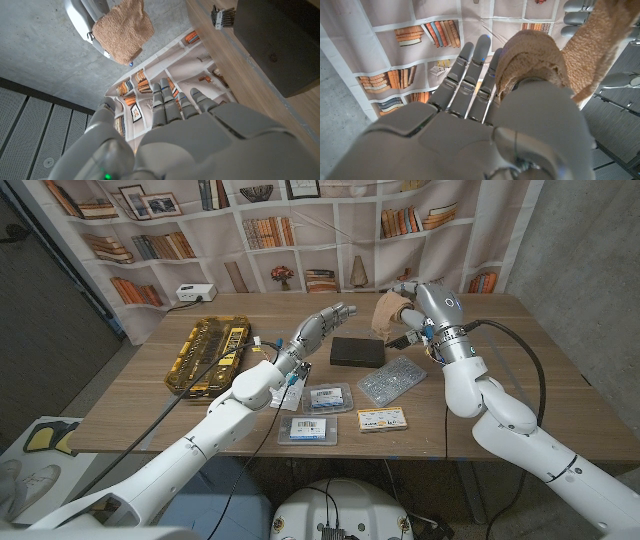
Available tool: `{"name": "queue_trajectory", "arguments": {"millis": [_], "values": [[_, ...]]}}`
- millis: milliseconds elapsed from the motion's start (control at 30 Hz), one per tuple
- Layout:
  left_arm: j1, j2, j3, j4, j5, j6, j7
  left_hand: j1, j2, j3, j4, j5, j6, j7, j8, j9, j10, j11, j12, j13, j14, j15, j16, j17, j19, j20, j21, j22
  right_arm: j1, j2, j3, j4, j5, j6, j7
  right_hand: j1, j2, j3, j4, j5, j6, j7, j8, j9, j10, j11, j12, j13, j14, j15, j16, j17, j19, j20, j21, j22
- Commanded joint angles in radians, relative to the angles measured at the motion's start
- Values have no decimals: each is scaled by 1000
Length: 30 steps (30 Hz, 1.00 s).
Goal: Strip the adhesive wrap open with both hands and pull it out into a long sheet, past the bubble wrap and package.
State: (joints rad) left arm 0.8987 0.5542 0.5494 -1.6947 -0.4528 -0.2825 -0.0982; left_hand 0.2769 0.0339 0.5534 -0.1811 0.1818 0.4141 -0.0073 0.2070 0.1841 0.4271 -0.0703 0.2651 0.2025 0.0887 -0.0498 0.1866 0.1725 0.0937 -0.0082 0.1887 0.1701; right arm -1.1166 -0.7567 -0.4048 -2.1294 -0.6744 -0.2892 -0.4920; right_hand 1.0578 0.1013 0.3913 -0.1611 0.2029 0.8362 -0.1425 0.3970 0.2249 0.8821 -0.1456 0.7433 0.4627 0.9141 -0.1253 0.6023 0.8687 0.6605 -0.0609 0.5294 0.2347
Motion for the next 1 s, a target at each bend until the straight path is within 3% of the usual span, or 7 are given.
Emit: {"name": "queue_trajectory", "arguments": {"millis": [33,300,700,833,900,1000], "values": [[-11,17,18,-34,53,37,19,36,-7,10,-1,8,13,-6,3,3,26,-15,1,3,-6,0,0,1,-9,1,-1,2,6,19,-17,-27,8,-37,7,27,34,-1,3,8,8,6,1,4,60,-50,0,5,13,-110,-7,6,15,1,12,3],[-34,3,39,2,46,-2,-37,46,-19,6,3,6,4,-6,-3,3,8,-5,-12,4,-11,3,0,2,-16,4,-3,2,0,26,-20,-67,19,-65,25,30,33,-1,2,8,13,10,1,4,66,-50,0,3,21,-110,-8,12,21,2,20,2],[-55,-6,62,2,58,15,-60,52,-31,1,7,3,2,-6,-6,3,10,-7,-15,5,-6,6,3,2,-16,8,-1,2,-8,22,-21,-95,37,-63,40,30,32,-1,1,9,13,11,-1,4,66,-51,0,5,24,-109,-13,17,22,2,27,0],[-49,-9,63,-5,70,14,-42,72,-43,-3,9,2,-19,-17,-13,5,-26,-10,-30,7,68,3,23,5,25,42,13,4,-8,24,-22,-97,42,-63,42,31,32,0,2,9,14,11,-2,4,66,-50,0,6,26,-109,-14,18,22,3,29,0],[-49,-11,64,-4,66,11,-47,84,-49,-5,10,2,-21,-17,-12,6,-37,-11,-34,8,108,-11,29,6,54,45,21,5,-7,25,-24,-96,43,-62,41,31,32,-1,2,9,13,10,-3,4,67,-48,-1,5,27,-110,-15,20,22,3,30,0],[-51,-12,68,-5,68,15,-49,102,-56,-10,12,3,-27,-20,-13,7,-48,-7,-37,9,159,-1,35,8,124,62,42,8,-6,26,-27,-96,41,-63,42,31,32,-1,2,9,15,12,-3,4,66,-50,-1,6,27,-109,-17,21,21,2,32,-1]]}}
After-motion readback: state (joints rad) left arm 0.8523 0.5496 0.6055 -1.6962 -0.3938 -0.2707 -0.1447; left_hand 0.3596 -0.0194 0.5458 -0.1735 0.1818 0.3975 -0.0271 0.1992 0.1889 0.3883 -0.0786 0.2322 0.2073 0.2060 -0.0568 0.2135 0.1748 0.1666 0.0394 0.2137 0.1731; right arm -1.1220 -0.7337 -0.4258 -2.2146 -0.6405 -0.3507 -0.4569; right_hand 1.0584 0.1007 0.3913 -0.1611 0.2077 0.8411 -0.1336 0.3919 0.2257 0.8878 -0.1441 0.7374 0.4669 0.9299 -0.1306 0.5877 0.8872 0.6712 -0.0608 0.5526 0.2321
